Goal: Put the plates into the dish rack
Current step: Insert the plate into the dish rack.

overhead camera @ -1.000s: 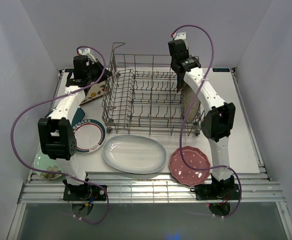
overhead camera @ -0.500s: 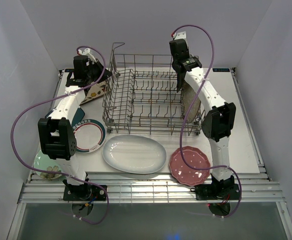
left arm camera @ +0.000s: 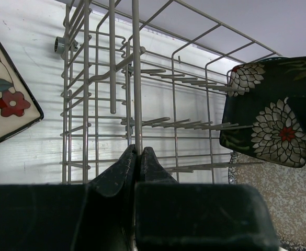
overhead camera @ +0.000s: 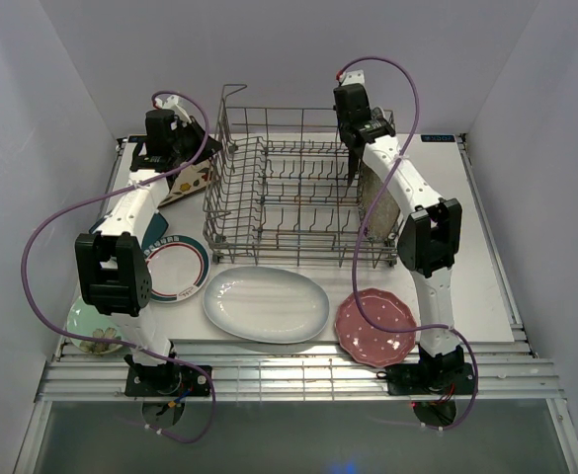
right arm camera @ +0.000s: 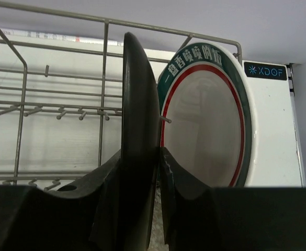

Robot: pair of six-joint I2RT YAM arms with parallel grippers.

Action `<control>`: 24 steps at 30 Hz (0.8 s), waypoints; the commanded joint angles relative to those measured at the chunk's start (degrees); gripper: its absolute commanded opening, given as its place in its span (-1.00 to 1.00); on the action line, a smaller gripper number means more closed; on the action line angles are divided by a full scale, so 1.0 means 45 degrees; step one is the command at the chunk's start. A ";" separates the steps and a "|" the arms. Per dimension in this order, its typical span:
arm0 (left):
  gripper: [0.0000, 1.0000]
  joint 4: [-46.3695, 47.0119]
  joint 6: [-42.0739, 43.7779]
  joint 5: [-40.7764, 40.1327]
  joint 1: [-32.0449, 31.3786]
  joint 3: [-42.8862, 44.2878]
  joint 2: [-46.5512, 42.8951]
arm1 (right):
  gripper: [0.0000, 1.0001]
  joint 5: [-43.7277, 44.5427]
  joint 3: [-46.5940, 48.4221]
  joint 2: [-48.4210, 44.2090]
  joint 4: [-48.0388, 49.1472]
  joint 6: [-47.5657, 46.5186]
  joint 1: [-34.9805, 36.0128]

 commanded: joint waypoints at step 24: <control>-1.00 -0.0934 0.0432 0.0488 0.0012 -0.0246 -0.0703 | 0.48 -0.0005 -0.1119 -0.1623 0.0924 0.0257 -0.0009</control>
